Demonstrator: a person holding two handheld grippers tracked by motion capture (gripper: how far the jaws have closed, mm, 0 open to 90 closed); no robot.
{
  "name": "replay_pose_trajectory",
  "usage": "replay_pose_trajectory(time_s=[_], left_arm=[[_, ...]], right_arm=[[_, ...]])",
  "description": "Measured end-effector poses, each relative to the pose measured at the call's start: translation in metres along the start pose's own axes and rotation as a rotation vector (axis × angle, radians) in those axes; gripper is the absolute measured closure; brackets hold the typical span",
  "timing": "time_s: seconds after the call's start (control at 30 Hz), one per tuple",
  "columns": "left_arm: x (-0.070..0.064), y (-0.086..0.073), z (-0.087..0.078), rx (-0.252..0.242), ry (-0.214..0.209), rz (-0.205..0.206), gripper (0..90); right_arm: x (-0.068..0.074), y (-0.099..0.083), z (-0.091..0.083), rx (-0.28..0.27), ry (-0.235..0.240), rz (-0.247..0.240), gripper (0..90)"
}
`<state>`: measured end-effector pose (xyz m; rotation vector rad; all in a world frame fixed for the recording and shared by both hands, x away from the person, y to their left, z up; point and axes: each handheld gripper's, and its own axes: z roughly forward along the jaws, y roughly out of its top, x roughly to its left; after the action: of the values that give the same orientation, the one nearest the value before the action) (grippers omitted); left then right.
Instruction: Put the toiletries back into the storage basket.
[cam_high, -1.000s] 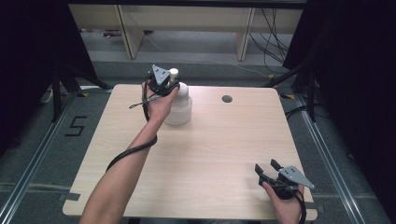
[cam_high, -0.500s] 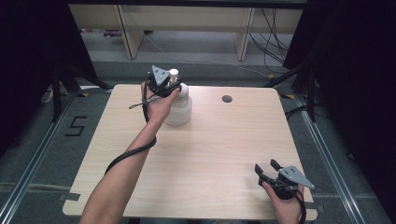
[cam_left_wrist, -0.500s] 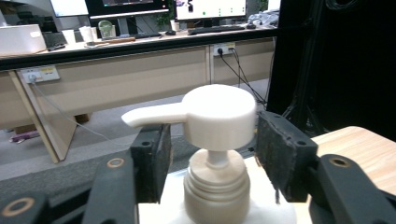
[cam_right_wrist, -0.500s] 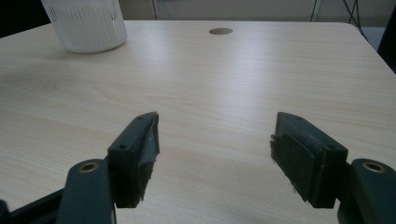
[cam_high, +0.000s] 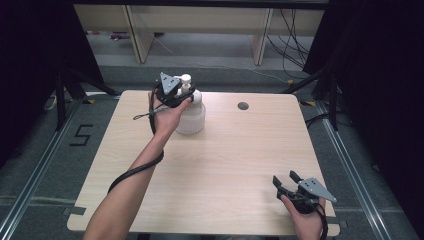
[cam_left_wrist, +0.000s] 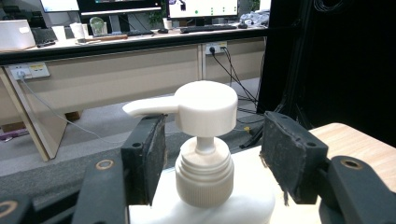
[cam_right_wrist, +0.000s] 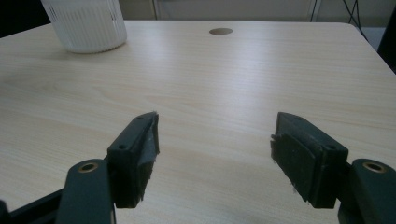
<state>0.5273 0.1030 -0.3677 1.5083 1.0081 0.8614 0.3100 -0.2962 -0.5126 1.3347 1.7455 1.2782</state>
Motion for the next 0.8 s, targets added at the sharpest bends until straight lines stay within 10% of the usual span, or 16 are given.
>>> replay_pose_trajectory(time_s=[0.8], left_arm=[[0.002, -0.010, -0.045, -0.015, -0.024, 0.019, 38.4]], right_arm=[[0.000, 0.000, 0.001, -0.021, -0.008, -0.026, 32.1]])
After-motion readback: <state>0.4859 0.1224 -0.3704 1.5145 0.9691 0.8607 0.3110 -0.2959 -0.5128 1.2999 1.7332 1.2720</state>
